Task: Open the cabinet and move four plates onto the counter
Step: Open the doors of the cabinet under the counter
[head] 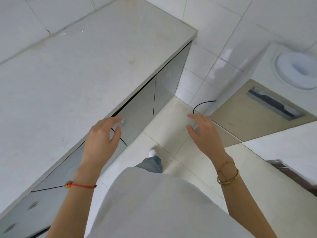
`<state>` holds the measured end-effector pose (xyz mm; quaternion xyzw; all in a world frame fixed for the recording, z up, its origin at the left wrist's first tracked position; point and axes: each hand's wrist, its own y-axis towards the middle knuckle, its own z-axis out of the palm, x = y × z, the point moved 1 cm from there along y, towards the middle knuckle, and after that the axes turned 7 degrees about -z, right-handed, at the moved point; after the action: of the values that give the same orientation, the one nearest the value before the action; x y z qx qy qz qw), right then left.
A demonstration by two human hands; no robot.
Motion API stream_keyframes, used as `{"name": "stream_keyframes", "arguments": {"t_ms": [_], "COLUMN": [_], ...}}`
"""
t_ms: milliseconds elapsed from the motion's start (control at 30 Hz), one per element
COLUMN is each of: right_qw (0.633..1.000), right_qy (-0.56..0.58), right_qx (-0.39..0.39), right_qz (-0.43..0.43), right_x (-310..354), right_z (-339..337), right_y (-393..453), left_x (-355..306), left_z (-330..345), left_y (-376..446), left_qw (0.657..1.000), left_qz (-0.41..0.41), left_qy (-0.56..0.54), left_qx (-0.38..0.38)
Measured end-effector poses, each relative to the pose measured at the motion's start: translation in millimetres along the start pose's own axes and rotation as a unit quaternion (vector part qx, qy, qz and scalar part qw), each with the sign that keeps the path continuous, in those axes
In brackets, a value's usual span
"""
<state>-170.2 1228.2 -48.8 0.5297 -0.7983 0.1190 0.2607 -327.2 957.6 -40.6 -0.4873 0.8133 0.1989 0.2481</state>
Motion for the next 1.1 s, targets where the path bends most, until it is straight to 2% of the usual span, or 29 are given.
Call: {"name": "stream_keyframes", "arguments": {"t_ms": [267,567,867,1100], "right_qw": [0.996,0.977,0.919,0.886], "right_qy": [0.006,0.024,0.043,0.052], "right_qx": [0.042,0.124,0.249,0.285], "right_qz": [-0.079,-0.171,-0.302,-0.363], "right_x": [-21.2,-25.2,-38.4,-37.5], "right_z": [-8.5,-3.5,11.3,32.1], "right_y": [123.6,214.7,256.6,264.3], "left_x": [-25.2,-43.0,-88.2,-102.2], "left_z": [11.0,23.7,67.0,90.6], "left_y": [76.1,86.4,43.4,13.2], "left_qw": [0.998,0.980,0.919,0.877], "left_qz": [-0.052,-0.162,-0.327,-0.398], "left_qy": [0.017,0.033,0.020,0.031], "left_qx": [-0.035,-0.109,-0.221,-0.266]}}
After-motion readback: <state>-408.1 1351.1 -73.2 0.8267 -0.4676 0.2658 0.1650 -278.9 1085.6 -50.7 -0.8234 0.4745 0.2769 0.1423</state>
